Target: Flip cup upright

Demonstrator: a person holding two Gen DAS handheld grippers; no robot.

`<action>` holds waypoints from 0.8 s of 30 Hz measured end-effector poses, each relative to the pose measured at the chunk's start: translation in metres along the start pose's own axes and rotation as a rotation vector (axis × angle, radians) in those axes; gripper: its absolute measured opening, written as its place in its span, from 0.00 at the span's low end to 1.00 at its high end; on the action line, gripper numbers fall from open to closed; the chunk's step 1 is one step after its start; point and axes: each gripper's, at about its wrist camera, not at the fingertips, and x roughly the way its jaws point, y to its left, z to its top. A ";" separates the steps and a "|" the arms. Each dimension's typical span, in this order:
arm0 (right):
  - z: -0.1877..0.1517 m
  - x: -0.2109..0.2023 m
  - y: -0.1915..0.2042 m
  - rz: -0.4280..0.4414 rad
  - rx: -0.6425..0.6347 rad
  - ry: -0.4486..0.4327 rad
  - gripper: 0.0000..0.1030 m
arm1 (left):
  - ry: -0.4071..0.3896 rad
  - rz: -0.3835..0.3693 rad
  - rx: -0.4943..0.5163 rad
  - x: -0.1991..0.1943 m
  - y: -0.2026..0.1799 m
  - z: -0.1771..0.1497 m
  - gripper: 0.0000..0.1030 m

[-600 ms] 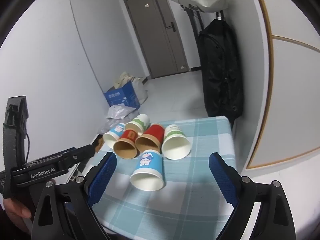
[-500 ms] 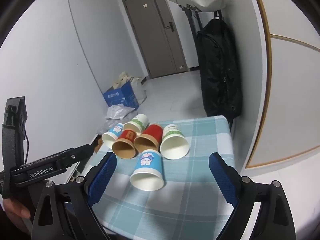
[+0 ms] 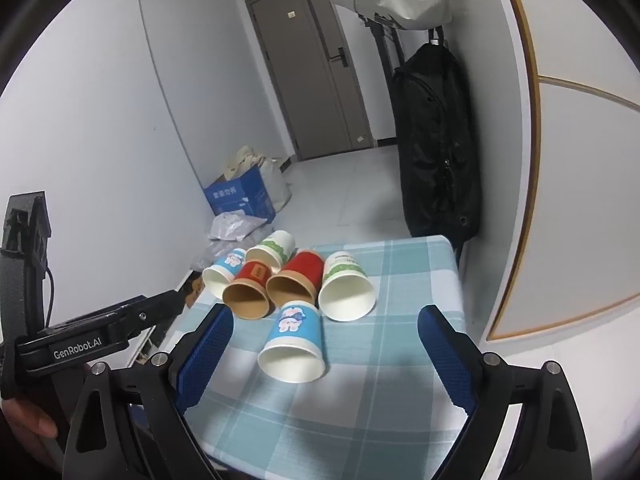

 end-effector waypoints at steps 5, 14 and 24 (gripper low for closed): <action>0.000 0.000 0.000 -0.004 -0.005 0.000 0.91 | 0.001 -0.003 0.002 0.001 -0.001 0.000 0.74; -0.002 0.001 0.000 -0.004 -0.007 -0.005 0.91 | 0.007 0.001 0.007 0.002 -0.003 0.000 0.74; -0.003 0.002 -0.003 -0.005 0.009 0.001 0.91 | 0.002 0.005 0.017 0.001 -0.006 -0.004 0.74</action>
